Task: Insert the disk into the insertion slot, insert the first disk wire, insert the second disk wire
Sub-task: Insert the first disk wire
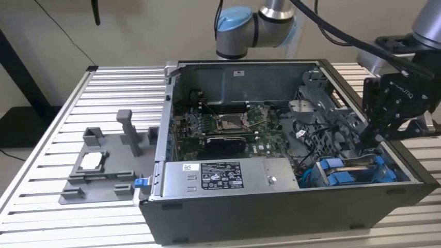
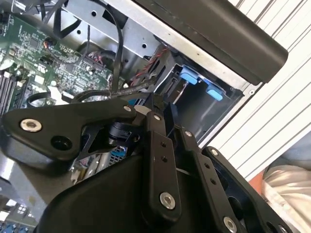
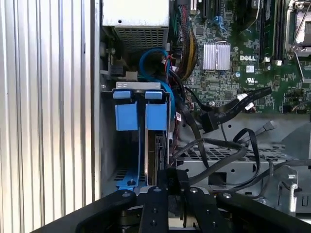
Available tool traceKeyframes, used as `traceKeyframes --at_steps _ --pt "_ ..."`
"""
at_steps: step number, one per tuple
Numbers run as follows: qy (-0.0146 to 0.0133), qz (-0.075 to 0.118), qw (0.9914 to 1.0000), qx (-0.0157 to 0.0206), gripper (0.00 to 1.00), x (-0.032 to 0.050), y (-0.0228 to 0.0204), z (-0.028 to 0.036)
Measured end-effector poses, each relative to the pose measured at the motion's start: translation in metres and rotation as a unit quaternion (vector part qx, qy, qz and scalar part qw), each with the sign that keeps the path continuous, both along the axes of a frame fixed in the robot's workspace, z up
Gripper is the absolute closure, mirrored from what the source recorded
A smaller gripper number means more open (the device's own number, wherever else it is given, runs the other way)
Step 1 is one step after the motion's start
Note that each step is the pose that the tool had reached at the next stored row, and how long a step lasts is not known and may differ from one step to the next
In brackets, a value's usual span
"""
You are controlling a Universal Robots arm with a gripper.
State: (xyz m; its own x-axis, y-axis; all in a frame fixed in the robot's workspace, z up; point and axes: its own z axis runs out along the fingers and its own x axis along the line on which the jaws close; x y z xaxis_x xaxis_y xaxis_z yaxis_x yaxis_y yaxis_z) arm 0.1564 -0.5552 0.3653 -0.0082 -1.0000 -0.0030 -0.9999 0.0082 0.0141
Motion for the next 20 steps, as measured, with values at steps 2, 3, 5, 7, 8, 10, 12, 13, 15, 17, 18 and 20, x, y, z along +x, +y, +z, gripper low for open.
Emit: traceKeyframes --at_steps 2,3,5,7,8,10,12,13,15,17,18,20 --pt "0.0004 -0.015 0.99989 -0.0001 0.81 0.0 -0.0001 -0.0022" --pt "0.0005 -0.023 0.99973 -0.0001 0.81 0.0 -0.0001 -0.0031" --pt "0.0012 -0.032 0.9995 -0.0001 0.81 0.0002 -0.0004 -0.0042" --pt "0.0078 -0.032 0.99946 -0.0003 0.81 0.0016 -0.0013 -0.0051" --pt "0.0125 -0.032 0.99941 -0.0005 0.81 0.0025 -0.002 -0.0055" --pt "0.0211 -0.032 0.99926 -0.0008 0.81 0.0049 -0.0036 -0.0063" --pt "0.027 -0.032 0.99912 -0.0009 0.81 0.0079 -0.0053 -0.0074" --pt "0.0289 -0.032 0.99907 -0.0009 0.81 0.0097 -0.0061 -0.008" --pt "0.0317 -0.032 0.99898 -0.001 0.81 0.0131 -0.0077 -0.0094" --pt "0.0348 -0.032 0.99888 -0.0011 0.81 0.0154 -0.0089 -0.0114" --pt "0.036 -0.032 0.99884 -0.001 0.81 0.0165 -0.0093 -0.0123" --pt "0.0375 -0.032 0.99878 -0.0002 0.81 0.0193 -0.0097 -0.0143"
